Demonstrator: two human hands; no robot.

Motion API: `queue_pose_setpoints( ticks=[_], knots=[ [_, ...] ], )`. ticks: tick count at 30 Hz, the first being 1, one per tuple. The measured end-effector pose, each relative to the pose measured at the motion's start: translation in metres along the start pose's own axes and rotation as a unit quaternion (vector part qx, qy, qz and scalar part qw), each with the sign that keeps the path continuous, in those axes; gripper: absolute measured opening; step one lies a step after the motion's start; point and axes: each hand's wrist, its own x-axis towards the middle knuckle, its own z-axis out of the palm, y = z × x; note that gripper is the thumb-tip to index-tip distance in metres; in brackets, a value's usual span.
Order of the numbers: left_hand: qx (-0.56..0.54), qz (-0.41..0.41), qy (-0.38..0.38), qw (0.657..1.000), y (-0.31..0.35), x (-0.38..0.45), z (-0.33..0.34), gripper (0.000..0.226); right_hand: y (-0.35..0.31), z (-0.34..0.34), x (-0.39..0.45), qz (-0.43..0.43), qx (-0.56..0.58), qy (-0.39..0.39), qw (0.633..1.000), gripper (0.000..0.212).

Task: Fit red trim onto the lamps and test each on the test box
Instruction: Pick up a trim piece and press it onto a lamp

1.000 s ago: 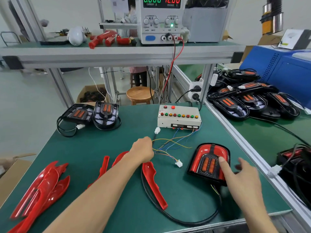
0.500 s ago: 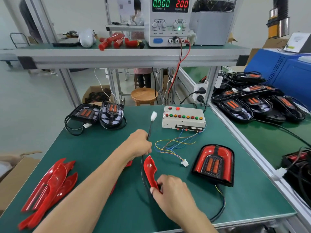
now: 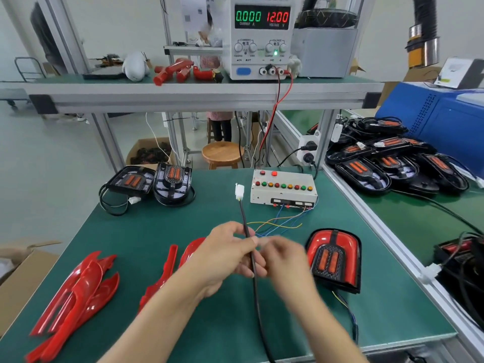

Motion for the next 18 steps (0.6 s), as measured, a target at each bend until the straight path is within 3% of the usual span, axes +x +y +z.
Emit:
queue_pose_setpoints(
  ticks=[3, 5, 7, 11, 13, 15, 18],
  knots=[
    [-0.01, 0.021, -0.003, 1.0, -0.006, 0.003, 0.02, 0.012, -0.022, -0.035, 0.023, 0.002, 0.044, 0.093, 0.995, 0.026],
    [-0.003, 0.034, -0.021, 0.999, -0.007, 0.007, 0.037, 0.012, -0.037, -0.043, 0.042, -0.01, 0.005, 0.062, 0.998, 0.023],
    [0.015, 0.055, -0.032, 0.998, -0.008, 0.01, 0.054, 0.014, -0.049, -0.044, 0.057, -0.028, -0.045, 0.038, 0.998, 0.033],
    [0.037, 0.067, -0.054, 0.996, -0.009, 0.015, 0.068, 0.014, -0.056, -0.048, 0.072, -0.068, -0.065, 0.071, 0.993, 0.012],
    [0.112, 0.1, -0.035, 0.988, -0.012, 0.023, 0.058, 0.009, -0.048, -0.059, 0.072, -0.066, -0.052, 0.091, 0.992, 0.003],
    [0.285, 0.181, 0.029, 0.941, -0.018, 0.035, 0.04, 0.009, -0.035, -0.074, 0.067, -0.05, -0.032, 0.086, 0.994, 0.007],
    [0.526, 0.275, 0.017, 0.805, -0.029, 0.052, 0.027, 0.023, -0.016, -0.088, 0.055, -0.023, -0.045, 0.049, 0.998, 0.019]
  ],
)
